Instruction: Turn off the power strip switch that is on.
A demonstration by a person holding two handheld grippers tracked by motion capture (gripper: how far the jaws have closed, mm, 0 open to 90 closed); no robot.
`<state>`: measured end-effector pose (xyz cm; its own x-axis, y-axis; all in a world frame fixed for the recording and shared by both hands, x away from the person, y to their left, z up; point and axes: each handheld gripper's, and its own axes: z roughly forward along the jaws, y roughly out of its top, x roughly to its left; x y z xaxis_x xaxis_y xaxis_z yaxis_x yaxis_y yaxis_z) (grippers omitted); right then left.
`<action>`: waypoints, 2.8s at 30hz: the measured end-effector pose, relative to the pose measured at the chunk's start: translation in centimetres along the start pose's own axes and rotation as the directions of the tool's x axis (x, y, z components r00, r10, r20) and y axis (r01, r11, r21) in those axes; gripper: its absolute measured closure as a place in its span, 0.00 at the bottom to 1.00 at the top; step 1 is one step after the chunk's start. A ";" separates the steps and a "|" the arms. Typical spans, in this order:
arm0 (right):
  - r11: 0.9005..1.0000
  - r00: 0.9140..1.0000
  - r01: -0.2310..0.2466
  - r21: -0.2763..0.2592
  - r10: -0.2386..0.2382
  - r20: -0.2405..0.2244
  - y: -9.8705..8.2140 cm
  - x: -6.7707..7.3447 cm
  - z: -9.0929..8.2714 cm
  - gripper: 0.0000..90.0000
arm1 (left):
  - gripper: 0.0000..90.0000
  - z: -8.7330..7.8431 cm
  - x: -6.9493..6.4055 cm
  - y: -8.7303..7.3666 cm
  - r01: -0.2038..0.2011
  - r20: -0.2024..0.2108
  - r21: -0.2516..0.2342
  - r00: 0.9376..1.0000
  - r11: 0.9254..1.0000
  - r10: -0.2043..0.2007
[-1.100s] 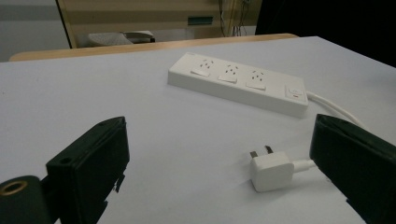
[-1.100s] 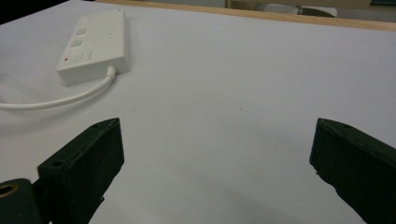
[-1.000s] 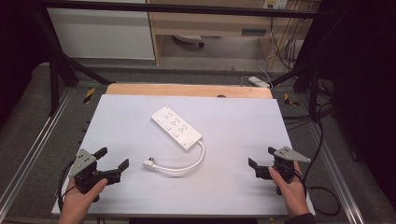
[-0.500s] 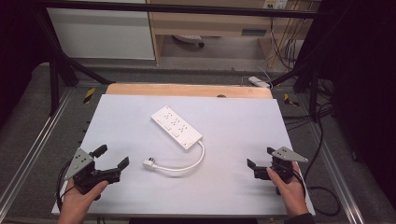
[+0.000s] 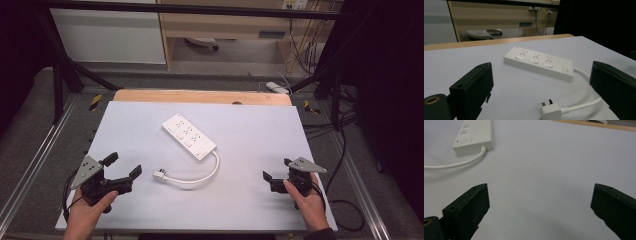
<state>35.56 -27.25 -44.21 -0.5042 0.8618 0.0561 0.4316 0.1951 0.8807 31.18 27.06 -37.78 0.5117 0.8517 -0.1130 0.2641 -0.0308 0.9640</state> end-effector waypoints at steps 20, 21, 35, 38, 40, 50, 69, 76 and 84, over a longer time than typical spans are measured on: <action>1.000 1.000 0.009 0.009 -0.008 -0.030 0.0 0.3 0.2 0.03 | 0.06 3.2 -0.1 5.1 0.011 -0.015 0.023 1.000 1.000 -0.011; 1.000 0.999 0.008 0.010 -0.008 -0.031 0.0 0.3 0.2 0.03 | 0.06 3.2 -0.1 5.1 0.011 -0.015 0.023 1.000 1.000 -0.011; 1.000 0.999 0.019 0.010 -0.018 -0.046 0.1 0.7 0.3 0.02 | 0.06 6.2 -1.0 7.1 -0.033 0.005 0.053 0.999 0.998 0.033; 1.000 0.999 0.016 0.012 -0.016 -0.050 0.1 0.8 0.5 0.02 | 0.06 6.9 -1.0 7.7 -0.044 0.012 0.056 0.999 0.997 0.043; 1.000 0.999 0.017 0.012 -0.016 -0.050 0.1 0.8 0.5 0.03 | 0.06 7.2 -1.0 7.9 -0.048 0.011 0.055 0.999 0.997 0.047; 1.000 0.999 0.013 0.006 -0.012 -0.050 0.0 0.8 0.3 0.02 | 0.06 9.3 -0.9 9.2 -0.042 0.016 0.043 0.999 0.998 0.041; 1.000 0.997 0.026 0.007 -0.025 -0.072 0.1 1.0 0.3 0.02 | 0.07 13.7 -0.2 10.0 -0.025 0.014 0.021 1.000 0.999 0.025; 1.000 0.997 0.021 0.010 -0.020 -0.074 0.1 1.0 0.3 0.02 | 0.08 15.5 0.1 9.8 -0.020 0.021 0.039 1.000 0.999 0.019; 0.999 0.997 0.028 0.016 -0.027 -0.073 0.0 1.0 0.4 0.02 | 0.09 16.3 0.7 9.8 -0.030 0.006 0.031 1.000 0.999 0.030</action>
<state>35.39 -26.22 -44.32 -0.5685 0.8200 0.0664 0.4288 0.2265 0.8745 47.43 18.89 -32.34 0.5242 0.8473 -0.0852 0.2736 -0.0728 0.9591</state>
